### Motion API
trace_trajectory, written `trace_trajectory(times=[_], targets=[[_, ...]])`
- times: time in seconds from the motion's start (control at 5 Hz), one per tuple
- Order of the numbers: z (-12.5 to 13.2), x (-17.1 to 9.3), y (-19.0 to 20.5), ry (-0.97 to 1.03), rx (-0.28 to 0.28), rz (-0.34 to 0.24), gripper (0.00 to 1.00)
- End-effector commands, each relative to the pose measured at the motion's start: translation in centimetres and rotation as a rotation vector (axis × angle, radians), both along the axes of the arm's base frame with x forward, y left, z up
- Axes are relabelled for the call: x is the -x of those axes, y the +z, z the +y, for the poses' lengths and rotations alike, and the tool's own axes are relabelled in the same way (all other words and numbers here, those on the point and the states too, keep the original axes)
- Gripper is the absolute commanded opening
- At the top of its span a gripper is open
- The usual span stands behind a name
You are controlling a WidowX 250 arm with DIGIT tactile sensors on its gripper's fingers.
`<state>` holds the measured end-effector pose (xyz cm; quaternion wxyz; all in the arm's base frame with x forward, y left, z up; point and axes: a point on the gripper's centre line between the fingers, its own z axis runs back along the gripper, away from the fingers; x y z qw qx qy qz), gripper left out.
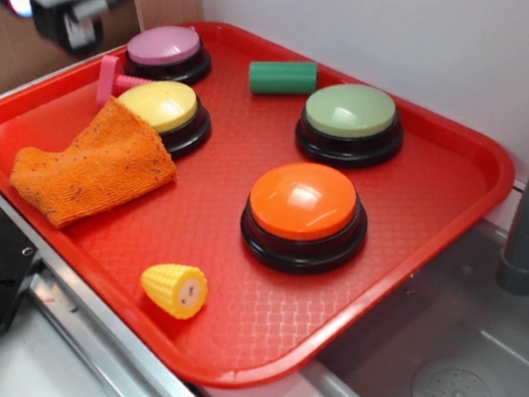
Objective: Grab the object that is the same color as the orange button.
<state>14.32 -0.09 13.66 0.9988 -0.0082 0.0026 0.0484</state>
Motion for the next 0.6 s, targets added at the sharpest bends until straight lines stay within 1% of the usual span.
trace_trajectory(times=[0.0,0.2,0.4], targets=[[1.9,-1.1,-8.1,0.22,-0.039,0.086,1.0],[2.4,-1.0,-10.2,0.266,-0.068,0.113,1.0],[3.3,-0.9,-11.0,0.29,-0.114,0.131,1.0]])
